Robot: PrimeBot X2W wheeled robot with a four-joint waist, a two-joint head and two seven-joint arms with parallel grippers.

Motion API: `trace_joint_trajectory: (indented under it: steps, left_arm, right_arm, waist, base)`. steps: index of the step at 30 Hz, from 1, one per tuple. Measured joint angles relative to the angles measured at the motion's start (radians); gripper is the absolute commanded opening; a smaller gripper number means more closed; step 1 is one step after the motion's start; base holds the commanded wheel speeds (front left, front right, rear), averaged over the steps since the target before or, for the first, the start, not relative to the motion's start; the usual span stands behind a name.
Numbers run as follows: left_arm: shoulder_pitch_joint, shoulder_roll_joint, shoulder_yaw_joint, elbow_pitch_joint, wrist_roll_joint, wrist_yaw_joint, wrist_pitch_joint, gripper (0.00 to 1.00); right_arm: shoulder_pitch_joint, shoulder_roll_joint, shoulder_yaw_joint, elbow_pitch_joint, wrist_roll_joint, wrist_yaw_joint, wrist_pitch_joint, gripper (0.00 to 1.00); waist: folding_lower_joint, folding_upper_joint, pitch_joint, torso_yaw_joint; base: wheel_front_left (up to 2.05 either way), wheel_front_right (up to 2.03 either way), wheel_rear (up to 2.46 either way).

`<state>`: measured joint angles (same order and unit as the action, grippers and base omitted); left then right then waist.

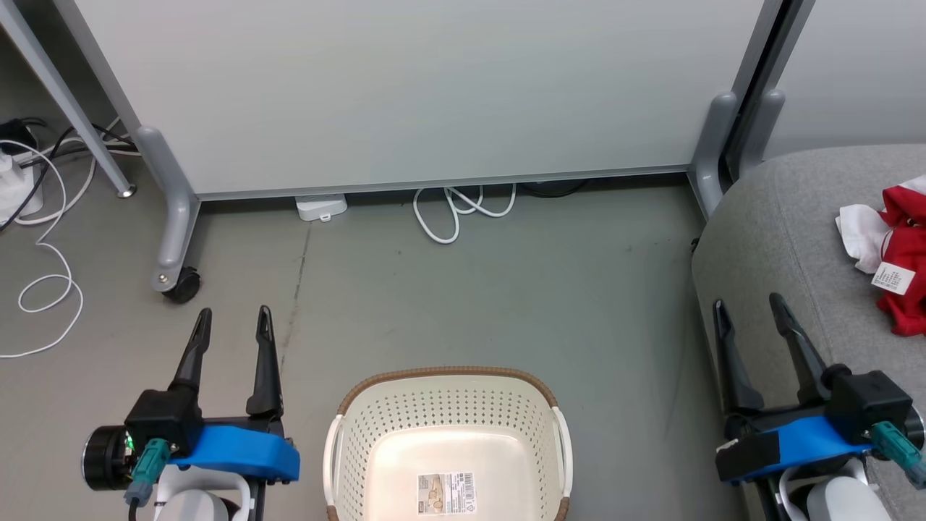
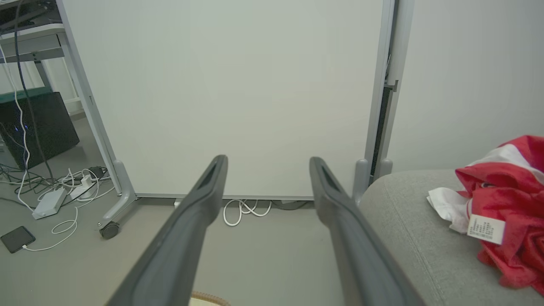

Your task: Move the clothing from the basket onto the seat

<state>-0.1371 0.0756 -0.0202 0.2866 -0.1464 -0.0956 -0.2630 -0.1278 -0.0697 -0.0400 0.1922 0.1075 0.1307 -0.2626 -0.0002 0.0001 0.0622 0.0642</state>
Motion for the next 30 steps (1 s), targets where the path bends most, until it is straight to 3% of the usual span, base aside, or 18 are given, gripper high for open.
trace_joint_trajectory:
  steps: [20,21,26,30]
  left_arm:
    - [0.043,-0.020,0.033,0.041,0.040,-0.026,0.000,1.00]
    - [0.044,-0.020,0.033,0.043,0.042,-0.028,0.000,0.00]
    - [0.077,-0.025,0.035,0.087,0.031,-0.028,0.015,0.00]
    - [0.077,-0.025,0.045,0.091,-0.045,-0.028,0.042,0.00]
  right_arm:
    - [0.029,0.017,0.004,0.067,0.010,0.000,0.000,1.00]
    - [0.029,0.017,0.004,0.070,0.010,0.000,0.000,0.00]
    - [0.044,0.019,0.003,0.115,0.017,0.000,0.013,0.00]
    - [0.044,0.020,-0.006,0.119,0.095,0.000,0.036,0.00]
  waist:
    - [0.0001,0.0000,-0.024,-0.004]
    - [0.0001,0.0000,-0.025,-0.004]
    - [0.0002,0.0000,-0.025,-0.005]
    - [0.0002,0.0000,-0.027,-0.007]
  base:
    - [0.00,0.00,0.00]
    - [0.00,0.00,0.00]
    - [0.00,0.00,0.00]
    - [0.00,0.00,0.00]
